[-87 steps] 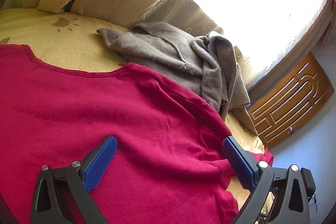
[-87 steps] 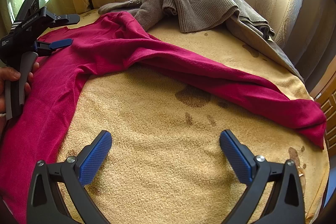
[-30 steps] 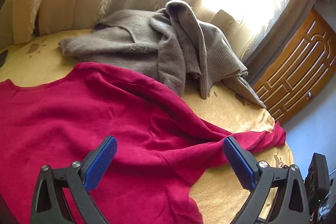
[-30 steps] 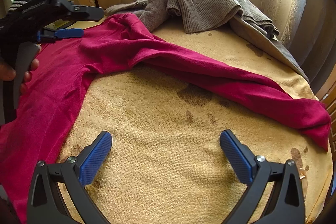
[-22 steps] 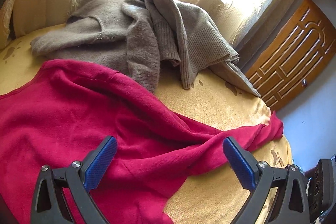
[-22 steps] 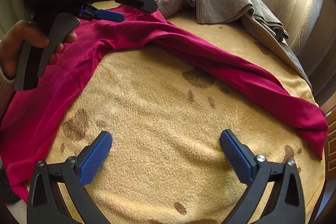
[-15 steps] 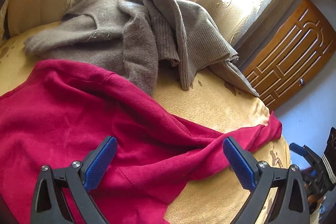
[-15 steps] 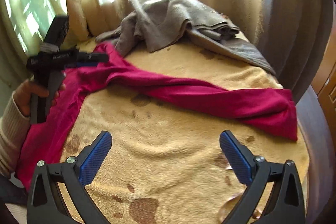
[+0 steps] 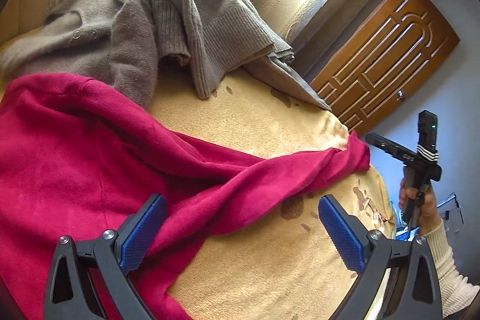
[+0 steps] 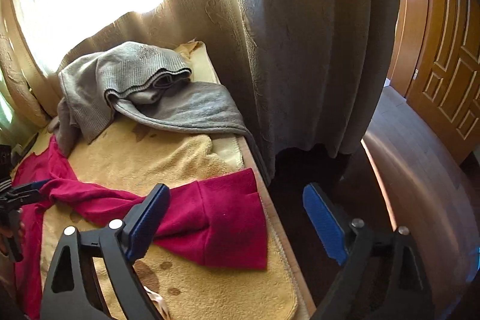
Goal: Fold clothes
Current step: 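Move the right tool to the other sleeve and grasp its cuff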
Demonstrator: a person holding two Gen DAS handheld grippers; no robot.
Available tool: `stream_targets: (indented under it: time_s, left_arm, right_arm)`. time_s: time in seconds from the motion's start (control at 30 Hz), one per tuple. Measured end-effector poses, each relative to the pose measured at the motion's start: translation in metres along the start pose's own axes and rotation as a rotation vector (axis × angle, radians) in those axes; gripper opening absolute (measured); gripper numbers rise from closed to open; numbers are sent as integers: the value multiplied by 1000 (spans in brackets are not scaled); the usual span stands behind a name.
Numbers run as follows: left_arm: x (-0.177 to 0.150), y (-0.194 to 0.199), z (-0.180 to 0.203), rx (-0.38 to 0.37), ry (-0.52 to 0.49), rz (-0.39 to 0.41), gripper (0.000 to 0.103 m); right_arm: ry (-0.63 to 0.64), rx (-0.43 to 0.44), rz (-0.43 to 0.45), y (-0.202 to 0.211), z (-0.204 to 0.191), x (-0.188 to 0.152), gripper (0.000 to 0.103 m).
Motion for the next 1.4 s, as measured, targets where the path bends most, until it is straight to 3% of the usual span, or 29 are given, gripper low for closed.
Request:
stream_targets:
  time_s: [0.03, 0.17, 0.27, 0.33, 0.4, 0.47, 0.6, 0.7, 0.77, 0.87, 0.93, 1.0, 1.1, 1.23, 1.4]
  left_arm:
    - [-3, 0, 3, -24, -1, -11, 103]
    - [-12, -3, 14, 6, -79, -20, 103]
    - [-14, -5, 17, 25, -112, -13, 103]
    - [-14, -5, 16, 22, -109, -13, 103]
    - [-14, -5, 16, 16, -108, -12, 103]
    - [-14, -5, 15, 13, -118, -10, 103]
    - [-14, -6, 16, 19, -134, -15, 103]
    - [-16, -6, 18, 26, -145, -22, 103]
    - [-19, -5, 20, 31, -162, -31, 103]
    - [-26, -2, 26, 31, -210, -48, 103]
    - [-32, 1, 31, 26, -244, -59, 103]
    - [-41, 4, 36, -10, -267, -89, 103]
    - [-60, 6, 44, -63, -317, -131, 103]
    - [-72, 11, 50, -59, -374, -143, 103]
    - [-61, 24, 46, -80, -310, -124, 103]
  right_arm:
    - [8, 4, -18, -6, 0, -1, 58]
    - [51, -1, -65, -26, -4, -6, 49]
    - [95, -22, -42, -23, -10, -7, 30]
    - [129, -31, -17, -16, -15, -8, 12]
    - [152, 1, 10, -6, -20, -9, 12]
    - [189, 95, 29, 8, -33, -16, 12]
    - [320, 246, 0, 32, -72, -49, 12]
    - [326, 278, -47, 39, -86, -78, 12]
    - [304, 248, -58, 43, -83, -91, 12]
    - [184, 170, -3, 50, -53, -83, 19]
    - [61, 153, 63, 58, -27, -67, 63]
    - [-35, 189, 128, 66, -12, -49, 79]
    - [-42, 240, 141, 65, -22, -31, 81]
    - [19, 245, 78, 45, -54, -17, 81]
    - [135, 248, 36, 18, -90, 0, 81]
Point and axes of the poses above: each gripper's, at about its wrist camera, not at the fingertips, and y roughly against the way its jaws point, z to its right, x to its top, the point moved 5 cm from there along -y, roughly the way its jaws point, and after that the axes turned 13 degrees about x, right-handed, at the moved point
